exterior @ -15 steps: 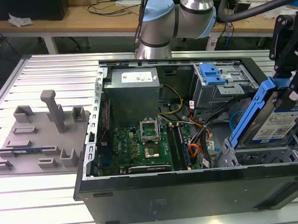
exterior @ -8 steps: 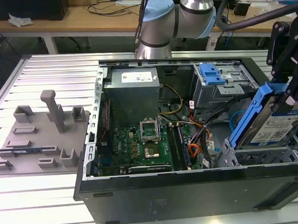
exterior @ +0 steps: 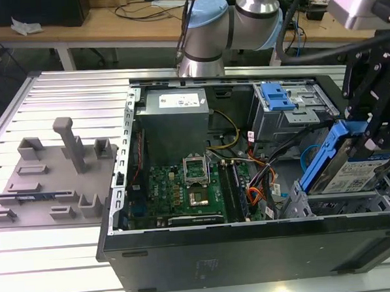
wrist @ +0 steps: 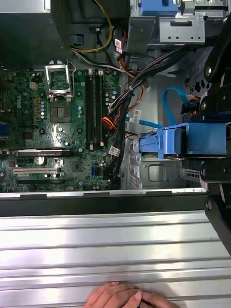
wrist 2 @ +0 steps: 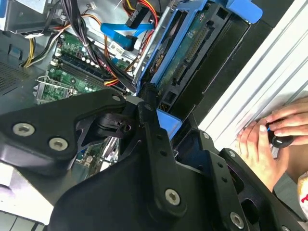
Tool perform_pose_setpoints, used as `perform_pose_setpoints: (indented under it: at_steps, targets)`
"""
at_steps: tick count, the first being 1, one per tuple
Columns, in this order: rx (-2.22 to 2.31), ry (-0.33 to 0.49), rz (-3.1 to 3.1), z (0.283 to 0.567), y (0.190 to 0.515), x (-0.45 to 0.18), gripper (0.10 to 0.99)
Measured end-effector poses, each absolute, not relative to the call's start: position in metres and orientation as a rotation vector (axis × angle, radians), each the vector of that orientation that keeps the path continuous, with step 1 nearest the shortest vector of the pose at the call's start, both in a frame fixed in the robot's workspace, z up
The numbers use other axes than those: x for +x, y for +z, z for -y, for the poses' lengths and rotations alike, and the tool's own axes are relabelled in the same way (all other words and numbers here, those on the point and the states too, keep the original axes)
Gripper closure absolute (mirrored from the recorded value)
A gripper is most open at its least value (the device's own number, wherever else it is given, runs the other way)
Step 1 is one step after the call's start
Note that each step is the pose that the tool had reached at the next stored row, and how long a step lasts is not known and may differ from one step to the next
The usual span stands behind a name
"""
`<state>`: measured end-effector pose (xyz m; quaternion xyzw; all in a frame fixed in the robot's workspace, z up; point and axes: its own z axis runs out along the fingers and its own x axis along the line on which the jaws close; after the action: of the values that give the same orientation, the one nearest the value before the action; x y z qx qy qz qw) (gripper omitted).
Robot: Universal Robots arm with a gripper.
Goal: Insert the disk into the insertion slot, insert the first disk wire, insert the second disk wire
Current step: 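Insert the disk into the insertion slot, then insert the first disk wire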
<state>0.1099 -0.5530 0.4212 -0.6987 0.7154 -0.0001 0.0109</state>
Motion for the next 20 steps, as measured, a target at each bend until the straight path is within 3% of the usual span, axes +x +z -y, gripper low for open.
perform_pose_setpoints:
  at_steps: [2, 3, 5, 20]
  targets:
    - [-2.18, 0.0, -2.232, 0.553, 0.4178, 0.1098, 0.592]
    - [-2.18, 0.0, -2.232, 0.553, 0.4177, 0.1098, 0.592]
    - [-2.18, 0.0, -2.232, 0.553, 0.4177, 0.1098, 0.463]
    - [-2.181, 0.0, -2.23, 0.553, 0.4176, 0.1099, 0.463]
